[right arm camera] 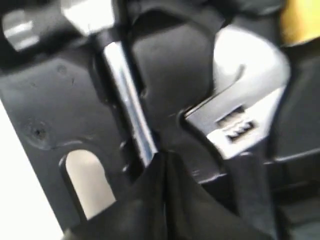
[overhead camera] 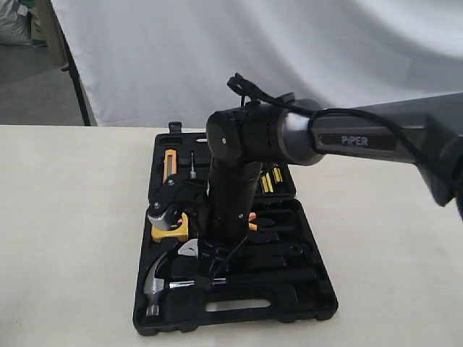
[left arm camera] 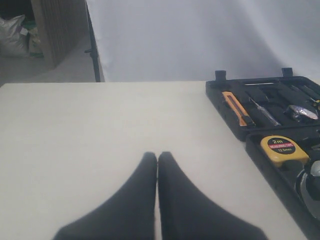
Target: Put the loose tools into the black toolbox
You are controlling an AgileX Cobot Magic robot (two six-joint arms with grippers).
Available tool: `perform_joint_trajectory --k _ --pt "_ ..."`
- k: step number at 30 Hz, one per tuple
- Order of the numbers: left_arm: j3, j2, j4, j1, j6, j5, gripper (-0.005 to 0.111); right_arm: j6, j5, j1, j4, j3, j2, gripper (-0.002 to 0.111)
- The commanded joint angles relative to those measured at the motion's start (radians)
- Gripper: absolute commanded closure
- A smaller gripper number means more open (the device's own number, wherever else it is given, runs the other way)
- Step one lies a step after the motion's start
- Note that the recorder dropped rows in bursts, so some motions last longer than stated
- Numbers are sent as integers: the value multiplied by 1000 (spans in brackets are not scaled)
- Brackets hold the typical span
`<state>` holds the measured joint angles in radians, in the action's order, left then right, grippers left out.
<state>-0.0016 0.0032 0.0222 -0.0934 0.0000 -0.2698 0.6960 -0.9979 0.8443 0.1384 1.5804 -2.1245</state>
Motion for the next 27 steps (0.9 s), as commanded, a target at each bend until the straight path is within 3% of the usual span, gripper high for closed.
perform_joint_trajectory --k 1,6,10,18,27 --pt "2 -3 8 -2 0 1 106 -31 143 -2 53 1 96 109" --pt "2 -3 8 -2 0 1 106 -31 325 -2 159 1 176 109" --pt "2 -3 8 -2 0 1 106 -29 343 -2 193 -18 185 109" --pt "2 -3 8 -2 0 1 106 -27 693 -16 160 -297 187 109" --pt "2 -3 8 -2 0 1 106 -128 738 -272 136 -352 189 109"
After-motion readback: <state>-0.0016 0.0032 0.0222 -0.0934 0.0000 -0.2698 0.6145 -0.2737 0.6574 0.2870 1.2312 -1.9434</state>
